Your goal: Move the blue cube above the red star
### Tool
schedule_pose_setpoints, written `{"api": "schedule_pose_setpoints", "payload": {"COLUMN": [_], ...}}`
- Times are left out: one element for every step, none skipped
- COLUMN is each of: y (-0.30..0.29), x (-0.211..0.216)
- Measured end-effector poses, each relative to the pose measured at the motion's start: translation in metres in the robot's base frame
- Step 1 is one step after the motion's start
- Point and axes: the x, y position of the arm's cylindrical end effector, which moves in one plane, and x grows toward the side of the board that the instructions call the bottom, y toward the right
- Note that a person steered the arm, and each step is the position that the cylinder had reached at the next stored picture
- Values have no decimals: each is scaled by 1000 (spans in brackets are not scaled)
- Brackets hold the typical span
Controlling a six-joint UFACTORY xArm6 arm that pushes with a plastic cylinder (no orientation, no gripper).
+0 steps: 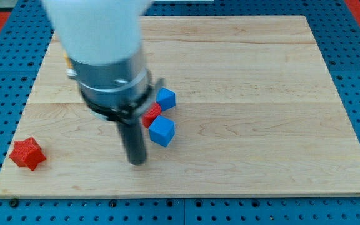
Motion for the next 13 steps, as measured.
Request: {"api": "schedule_pose_setpoints", "payload": {"y": [62, 70, 11, -67, -95, -60, -75, -129, -174, -164, -115, -132, -169], "x": [-9, -46, -54, -54, -59, -68, -89, -90, -90, -91, -91, -91, -91]}}
